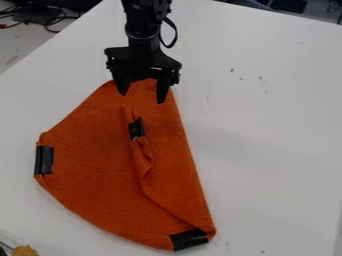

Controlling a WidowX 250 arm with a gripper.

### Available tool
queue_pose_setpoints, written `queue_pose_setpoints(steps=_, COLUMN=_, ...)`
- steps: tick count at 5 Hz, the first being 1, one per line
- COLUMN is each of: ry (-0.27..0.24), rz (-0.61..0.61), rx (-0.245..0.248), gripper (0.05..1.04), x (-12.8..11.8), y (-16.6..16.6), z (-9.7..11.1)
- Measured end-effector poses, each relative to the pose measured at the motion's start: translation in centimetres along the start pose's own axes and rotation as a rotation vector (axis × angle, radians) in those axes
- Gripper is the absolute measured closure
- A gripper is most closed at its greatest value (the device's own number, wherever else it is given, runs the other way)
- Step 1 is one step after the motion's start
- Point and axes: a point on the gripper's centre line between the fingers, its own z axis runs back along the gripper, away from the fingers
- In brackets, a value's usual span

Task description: Unfold the cloth from left to right

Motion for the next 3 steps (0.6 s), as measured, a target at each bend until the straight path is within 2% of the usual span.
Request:
queue_pose_setpoints(steps=1, ry=0.030, rz=0.005, rx=0.004, gripper=0.083, x=-0.7, y=0.0, z=-1.0)
queue_pose_setpoints(steps=2, ry=-0.024, rz=0.040, rx=0.025, gripper=0.083, x=-1.8, y=-0.1, z=-0.8)
queue_pose_setpoints(steps=3, ry=-0.048, rz=0.061, rx=0.030, gripper=0.083, x=-3.1, y=0.0, z=-0.8)
